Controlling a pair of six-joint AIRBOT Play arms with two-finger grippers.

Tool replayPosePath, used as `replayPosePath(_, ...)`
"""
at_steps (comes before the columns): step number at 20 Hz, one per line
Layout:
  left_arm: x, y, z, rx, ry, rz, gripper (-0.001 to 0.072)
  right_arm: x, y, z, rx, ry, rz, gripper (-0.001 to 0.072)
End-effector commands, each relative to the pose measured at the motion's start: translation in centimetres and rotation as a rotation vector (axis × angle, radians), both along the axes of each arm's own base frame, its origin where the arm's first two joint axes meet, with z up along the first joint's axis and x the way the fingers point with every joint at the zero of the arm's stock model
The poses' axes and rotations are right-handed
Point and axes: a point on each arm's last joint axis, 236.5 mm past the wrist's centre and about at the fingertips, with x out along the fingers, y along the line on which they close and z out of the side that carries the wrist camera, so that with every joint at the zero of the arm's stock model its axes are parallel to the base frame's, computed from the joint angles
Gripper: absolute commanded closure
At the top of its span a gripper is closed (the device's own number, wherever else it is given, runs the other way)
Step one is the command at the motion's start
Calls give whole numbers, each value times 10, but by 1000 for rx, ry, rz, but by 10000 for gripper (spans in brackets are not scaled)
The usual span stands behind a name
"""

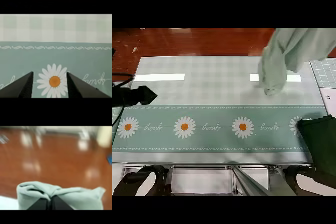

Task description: Fold the shirts.

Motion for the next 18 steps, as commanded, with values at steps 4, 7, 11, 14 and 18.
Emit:
replayPosePath(4,-27,-19,-8,-86,-41,-4,201,-107,124,58,-8,-132,340,691)
replayPosePath(7,-17,-17,-6,-87,-67,10,201,-132,178,13,-19,29,490,691)
replayPosePath(11,-11,-16,-12,-80,-59,5,202,-147,239,-125,-82,404,604,690)
replayPosePath(14,-6,-15,-18,-82,-46,10,201,-167,273,-255,-134,683,634,691)
replayPosePath(18,-2,-15,-34,-86,17,10,201,-183,265,-390,-158,971,527,690)
